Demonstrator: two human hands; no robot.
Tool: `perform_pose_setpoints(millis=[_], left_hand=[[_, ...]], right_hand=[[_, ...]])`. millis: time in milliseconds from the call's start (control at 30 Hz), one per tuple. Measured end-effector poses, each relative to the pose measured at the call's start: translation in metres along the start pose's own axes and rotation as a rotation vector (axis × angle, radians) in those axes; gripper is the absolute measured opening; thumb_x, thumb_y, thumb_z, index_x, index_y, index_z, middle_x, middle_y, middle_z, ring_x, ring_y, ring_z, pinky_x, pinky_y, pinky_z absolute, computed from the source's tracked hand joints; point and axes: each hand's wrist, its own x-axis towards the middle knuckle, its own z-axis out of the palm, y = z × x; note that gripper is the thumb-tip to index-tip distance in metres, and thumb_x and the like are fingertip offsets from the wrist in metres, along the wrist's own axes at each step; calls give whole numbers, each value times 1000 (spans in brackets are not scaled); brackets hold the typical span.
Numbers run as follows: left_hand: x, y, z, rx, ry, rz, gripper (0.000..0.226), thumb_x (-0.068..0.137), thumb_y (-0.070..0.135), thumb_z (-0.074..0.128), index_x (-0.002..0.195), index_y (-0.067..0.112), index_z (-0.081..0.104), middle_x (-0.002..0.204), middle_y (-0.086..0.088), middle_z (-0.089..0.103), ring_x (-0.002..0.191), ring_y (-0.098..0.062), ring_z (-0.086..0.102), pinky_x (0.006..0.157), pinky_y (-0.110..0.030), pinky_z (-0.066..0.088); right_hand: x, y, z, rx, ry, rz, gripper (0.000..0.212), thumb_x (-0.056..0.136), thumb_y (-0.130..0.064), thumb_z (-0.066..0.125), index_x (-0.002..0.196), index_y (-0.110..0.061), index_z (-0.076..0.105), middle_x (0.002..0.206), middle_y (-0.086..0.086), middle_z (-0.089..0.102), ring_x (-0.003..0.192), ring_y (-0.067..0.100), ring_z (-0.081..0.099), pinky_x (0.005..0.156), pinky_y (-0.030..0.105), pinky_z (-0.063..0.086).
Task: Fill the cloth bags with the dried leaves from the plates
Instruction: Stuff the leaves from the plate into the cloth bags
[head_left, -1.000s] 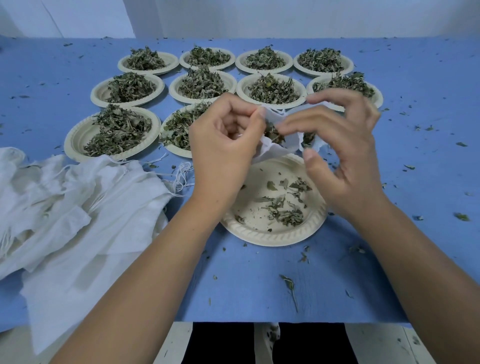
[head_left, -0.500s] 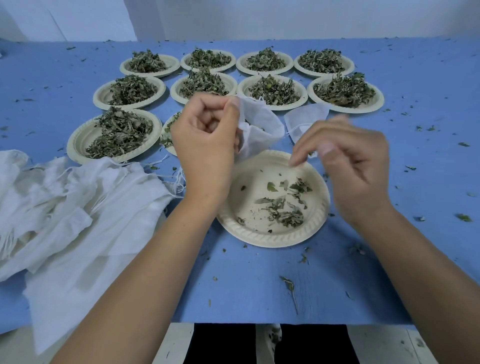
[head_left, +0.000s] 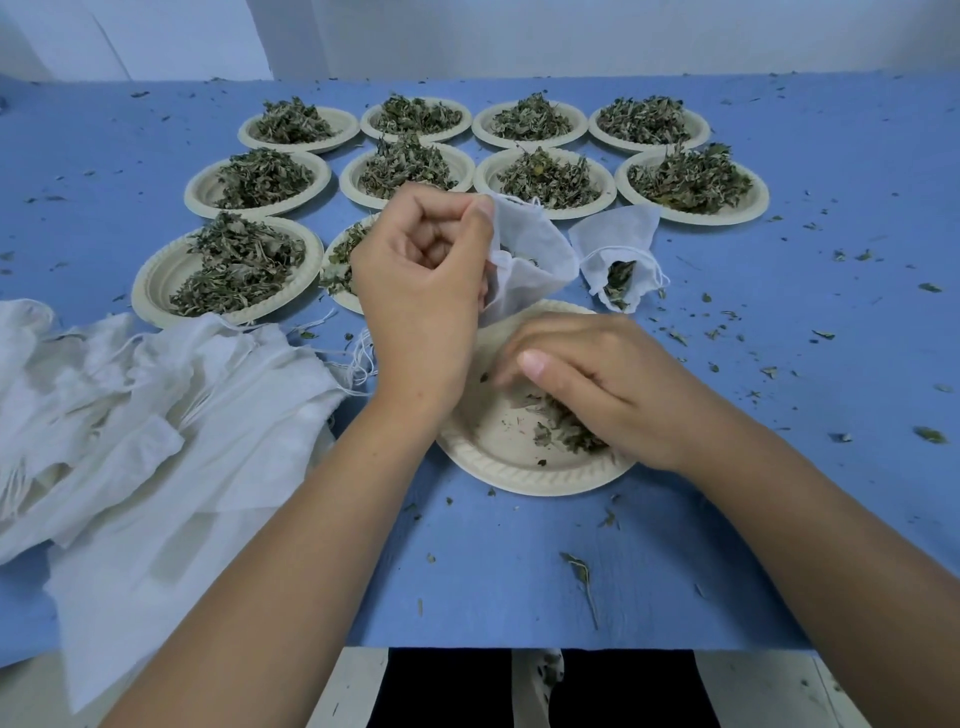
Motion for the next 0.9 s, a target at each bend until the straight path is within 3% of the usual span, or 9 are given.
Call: perform_pose_setpoints(millis=[133,233,300,367,467,567,667,800,900], left_hand=[[0,0,1,-4,4,-4,18,91,2,62,75,9,59,52,5,53,39,-8,46,43,-19,38],[0,0,0,-6,7,-7,18,91,3,63,75,10,60,52,4,53,39,-9,46,43,-19,38],[0,0,0,-5,0,-2,18,91,3,63,75,11,60,53,5,53,39,-8,47,42,-19,38],[0,0,0,3,-6,4,18,91,4,63,76,12,60,53,5,54,40,-8,47,42,-19,38],[0,0,0,8,4,1,19,91,5,63,74,13,60,53,4,53,39,-8,47,42,-19,38],[0,1,0,-3,17,-7,19,91,4,63,74,13,60,52,4,53,39,-8,46,42,-19,37],[0,1,0,-5,4,-4,19,91,3,63,74,12,59,51,8,53,39,-8,46,41,-19,37],[-1,1,0,0,5,-9,19,91,4,63,74,11,59,51,8,53,40,-8,46,42,-19,37],[-1,1,1,4,10,-10,19,91,4,63,74,12,59,51,8,53,40,-8,46,43,-20,37]], right_hand=[[1,-1,3,5,-161,110,50,99,-36,33,89,-5,72,87,1,70,86,14,64,84,33,46],[-4,3,-3,133,45,209,60,97,-44,31,72,-12,75,65,-14,68,64,1,64,67,13,45],[-4,10,-8,41,137,231,61,97,-45,26,77,-13,74,69,-13,68,67,1,62,68,18,46],[-2,12,-10,-74,54,258,61,97,-47,23,87,-14,73,80,-14,68,76,0,60,76,24,47],[-5,11,-10,27,2,295,60,97,-43,25,74,-14,72,61,-21,63,64,-3,59,66,13,41],[-5,12,-13,-25,143,329,62,97,-43,21,66,-15,66,65,-6,66,64,7,59,69,29,47],[-4,14,-15,-241,51,362,69,98,-54,14,65,-16,63,66,-5,62,64,6,55,65,32,41],[-5,12,-10,169,-47,428,67,94,-56,24,62,-14,65,58,5,63,51,10,57,58,20,45],[-4,13,-9,323,69,385,55,95,-48,28,79,-15,69,77,0,67,68,7,62,72,26,50]])
